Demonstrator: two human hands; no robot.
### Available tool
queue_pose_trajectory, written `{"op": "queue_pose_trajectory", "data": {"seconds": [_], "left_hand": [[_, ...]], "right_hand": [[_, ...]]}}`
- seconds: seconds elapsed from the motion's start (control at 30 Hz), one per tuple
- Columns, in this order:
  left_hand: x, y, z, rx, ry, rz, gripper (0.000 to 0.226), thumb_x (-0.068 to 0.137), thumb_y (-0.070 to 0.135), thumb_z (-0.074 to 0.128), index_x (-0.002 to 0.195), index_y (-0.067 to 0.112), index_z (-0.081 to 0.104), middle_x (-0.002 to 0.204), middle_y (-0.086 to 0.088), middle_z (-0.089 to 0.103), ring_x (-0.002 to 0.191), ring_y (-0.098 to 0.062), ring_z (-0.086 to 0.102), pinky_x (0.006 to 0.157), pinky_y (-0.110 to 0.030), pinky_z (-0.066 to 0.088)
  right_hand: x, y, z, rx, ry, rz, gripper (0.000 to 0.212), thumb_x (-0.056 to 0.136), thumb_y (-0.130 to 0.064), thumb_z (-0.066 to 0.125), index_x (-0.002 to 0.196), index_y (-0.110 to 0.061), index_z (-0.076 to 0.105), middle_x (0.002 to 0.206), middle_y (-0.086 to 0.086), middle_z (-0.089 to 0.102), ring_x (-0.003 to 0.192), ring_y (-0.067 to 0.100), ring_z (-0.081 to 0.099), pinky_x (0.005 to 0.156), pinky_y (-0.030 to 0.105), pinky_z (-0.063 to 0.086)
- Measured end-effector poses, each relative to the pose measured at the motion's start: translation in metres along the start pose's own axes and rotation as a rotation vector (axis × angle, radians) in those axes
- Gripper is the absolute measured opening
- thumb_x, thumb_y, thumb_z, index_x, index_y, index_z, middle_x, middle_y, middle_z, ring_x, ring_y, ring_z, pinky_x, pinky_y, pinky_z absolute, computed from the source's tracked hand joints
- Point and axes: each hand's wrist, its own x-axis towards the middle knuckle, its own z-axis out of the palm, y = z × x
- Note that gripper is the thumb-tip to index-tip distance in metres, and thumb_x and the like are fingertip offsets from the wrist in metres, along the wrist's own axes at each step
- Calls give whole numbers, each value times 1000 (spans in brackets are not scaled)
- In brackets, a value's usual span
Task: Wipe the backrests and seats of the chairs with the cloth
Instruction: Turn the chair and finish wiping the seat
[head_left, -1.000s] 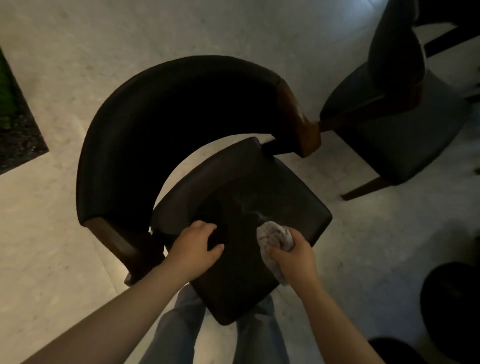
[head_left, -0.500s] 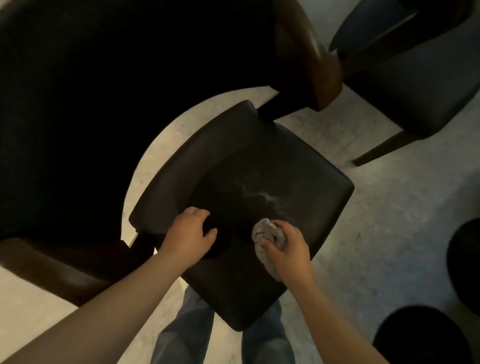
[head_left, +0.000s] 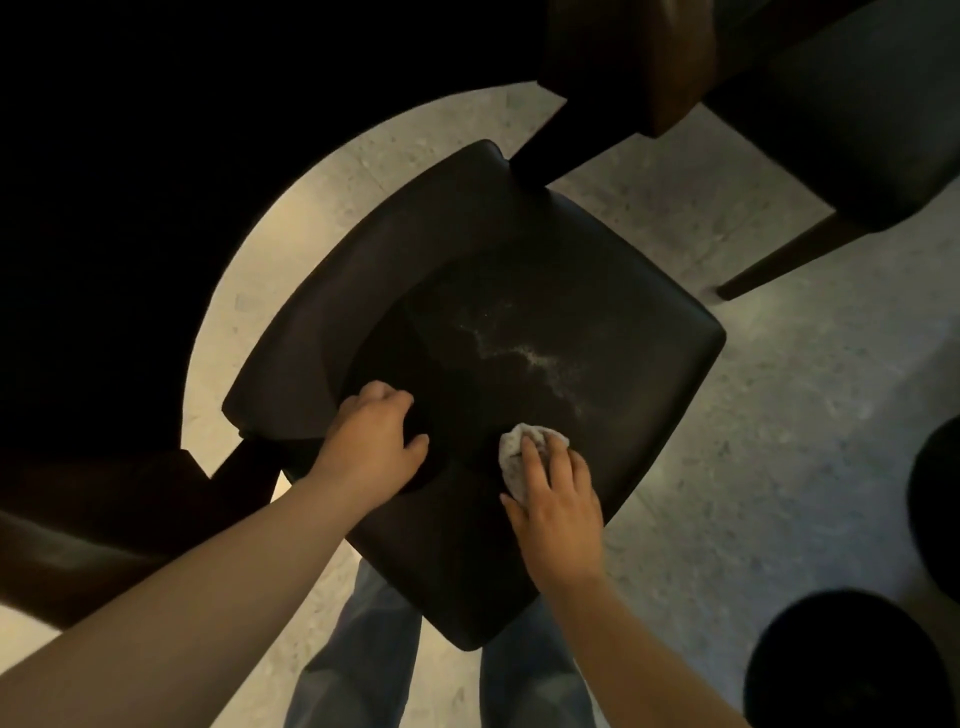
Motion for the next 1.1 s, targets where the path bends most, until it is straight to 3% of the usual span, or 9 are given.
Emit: {"op": "queue_pose_trajectory", "data": {"seconds": [0.13, 0.27, 0.5, 0.7, 0.8, 0.93, 1.1], "left_hand": [[2, -2, 0, -14, 14, -8, 53, 94, 37, 59, 141, 17, 44, 139, -3, 42, 125, -21, 43, 95, -28, 41], [3, -1, -2, -55, 26, -21, 54, 94, 38, 58, 142, 17, 43, 140, -3, 41, 126, -22, 42, 97, -30, 41], [28, -4, -11, -1, 83, -108, 59, 93, 45, 56, 143, 20, 38, 144, -2, 34, 129, -24, 38, 100, -35, 42], [77, -8, -20, 25, 228, -123, 78, 85, 56, 62, 146, 18, 32, 151, -7, 26, 139, -29, 25, 111, -44, 32], [93, -18, -16, 60, 219, -115, 93, 79, 65, 63, 151, 20, 25, 154, -6, 24, 141, -28, 23, 112, -44, 30], [96, -25, 4, 78, 218, -117, 100, 76, 70, 61, 152, 18, 23, 155, -6, 23, 142, -28, 18, 114, -42, 25], [97, -30, 16, 117, 262, -96, 102, 77, 72, 57, 154, 19, 18, 159, -5, 15, 145, -27, 10, 116, -43, 17]], "right_hand": [[14, 4, -7, 169, 36, -16, 48, 95, -28, 58, 141, -22, 48, 143, 2, 46, 129, 24, 39, 101, 31, 41], [26, 7, -30, 294, 95, -90, 43, 92, -23, 62, 135, -26, 54, 128, -3, 52, 112, 11, 45, 85, 9, 32], [84, -7, -80, 356, 189, -156, 43, 94, -24, 57, 136, -29, 51, 132, -6, 49, 118, 10, 47, 97, 26, 45], [155, -30, -105, 274, 201, -242, 41, 96, -18, 53, 136, -25, 52, 139, 0, 47, 124, 18, 44, 103, 29, 41], [196, -38, -109, 258, 227, -265, 41, 97, -15, 52, 137, -22, 53, 141, 2, 46, 127, 21, 41, 102, 25, 34], [248, -50, -112, 237, 242, -287, 39, 98, -17, 51, 137, -21, 53, 142, 2, 46, 129, 21, 41, 107, 31, 38], [303, -67, -112, 161, 290, -321, 36, 100, -15, 46, 136, -17, 53, 134, 6, 51, 121, 23, 47, 100, 31, 43]]}}
